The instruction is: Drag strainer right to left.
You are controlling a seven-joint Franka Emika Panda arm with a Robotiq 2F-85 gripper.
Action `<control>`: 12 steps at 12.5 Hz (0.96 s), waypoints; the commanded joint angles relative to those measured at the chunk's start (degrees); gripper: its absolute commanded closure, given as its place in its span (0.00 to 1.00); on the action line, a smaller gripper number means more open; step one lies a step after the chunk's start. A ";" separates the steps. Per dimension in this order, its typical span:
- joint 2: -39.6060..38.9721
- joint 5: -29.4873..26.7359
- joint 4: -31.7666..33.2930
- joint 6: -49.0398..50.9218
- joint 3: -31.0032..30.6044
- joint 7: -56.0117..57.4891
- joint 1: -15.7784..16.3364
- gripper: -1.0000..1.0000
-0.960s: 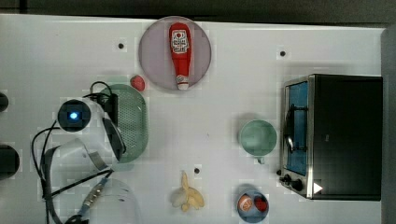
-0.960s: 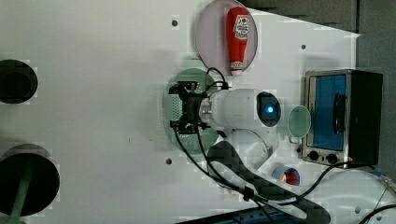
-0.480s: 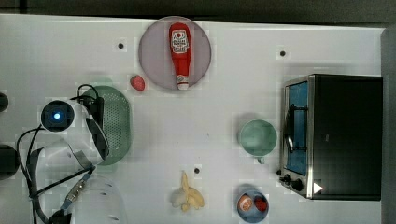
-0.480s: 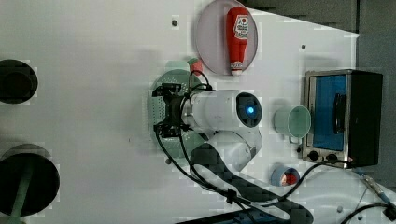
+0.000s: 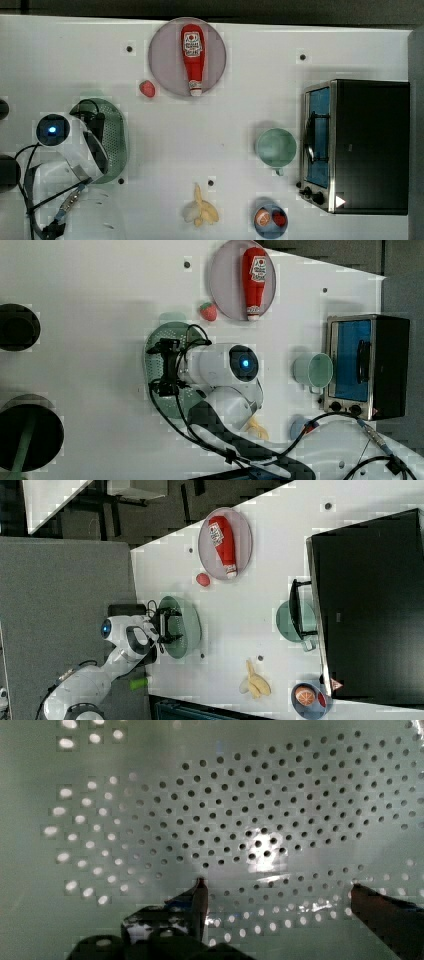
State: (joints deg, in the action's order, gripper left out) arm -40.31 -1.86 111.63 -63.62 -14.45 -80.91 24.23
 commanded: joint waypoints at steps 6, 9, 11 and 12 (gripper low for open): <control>5.28 -0.23 -4.36 6.80 -0.70 0.93 2.13 0.00; 14.53 -0.22 -4.31 20.76 -0.12 11.98 0.69 0.00; 21.56 -0.22 -4.24 29.02 1.42 22.25 -0.56 0.00; 25.33 -0.22 -4.19 33.47 2.70 27.15 -1.24 0.00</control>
State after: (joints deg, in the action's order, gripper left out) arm -19.78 -2.83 109.56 -29.93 -12.43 -64.46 25.51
